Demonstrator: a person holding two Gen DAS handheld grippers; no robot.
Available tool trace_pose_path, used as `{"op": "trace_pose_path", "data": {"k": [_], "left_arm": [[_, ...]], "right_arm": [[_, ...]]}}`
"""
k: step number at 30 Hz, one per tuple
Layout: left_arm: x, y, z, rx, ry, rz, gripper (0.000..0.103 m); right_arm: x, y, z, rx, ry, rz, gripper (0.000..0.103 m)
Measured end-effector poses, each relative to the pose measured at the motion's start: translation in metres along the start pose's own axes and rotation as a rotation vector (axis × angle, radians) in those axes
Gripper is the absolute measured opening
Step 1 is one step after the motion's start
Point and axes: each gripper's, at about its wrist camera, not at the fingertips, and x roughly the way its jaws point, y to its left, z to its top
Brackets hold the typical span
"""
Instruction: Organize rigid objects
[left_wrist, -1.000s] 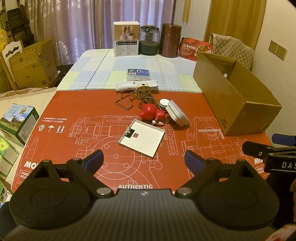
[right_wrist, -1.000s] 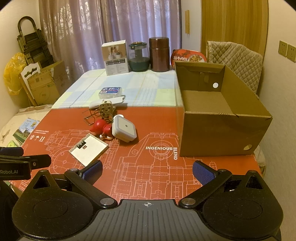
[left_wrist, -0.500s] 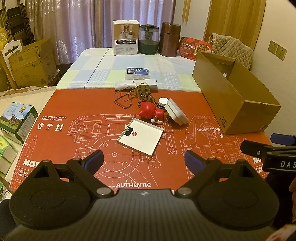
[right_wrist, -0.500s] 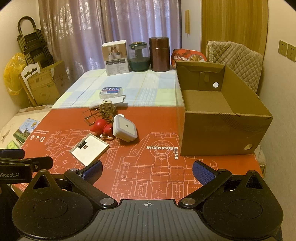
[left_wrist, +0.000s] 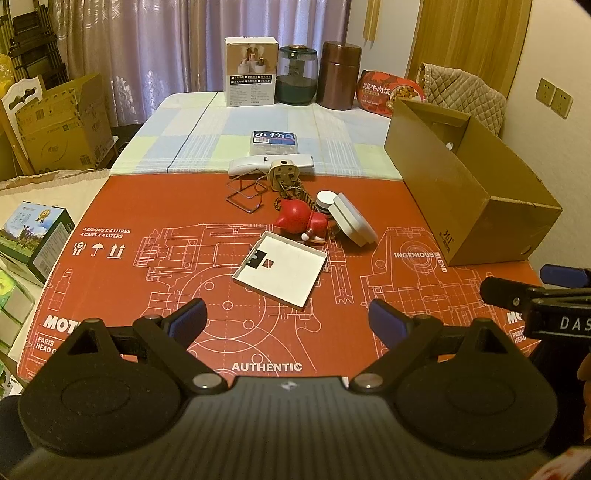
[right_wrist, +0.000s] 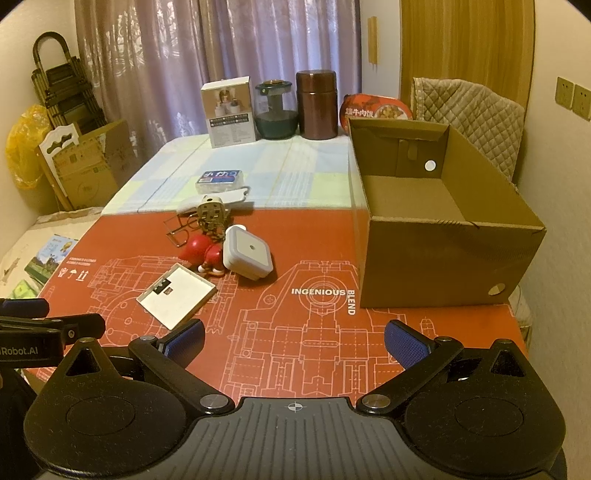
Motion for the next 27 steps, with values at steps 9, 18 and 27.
{"op": "trace_pose_path", "data": {"k": [9, 18, 27], "left_arm": [[0.007, 0.001, 0.001, 0.013, 0.007, -0.004, 0.092], [0.033, 0.012, 0.013, 0.103, 0.041, -0.005, 0.092], [0.093, 0.013, 0.032, 0.272, 0.141, -0.111, 0.093]], "right_arm": [[0.002, -0.001, 0.001, 0.008, 0.005, 0.007, 0.101], [0.019, -0.004, 0.006, 0.02, 0.018, 0.028, 0.101], [0.052, -0.01, 0.013, 0.033, 0.051, 0.053, 0.1]]}}
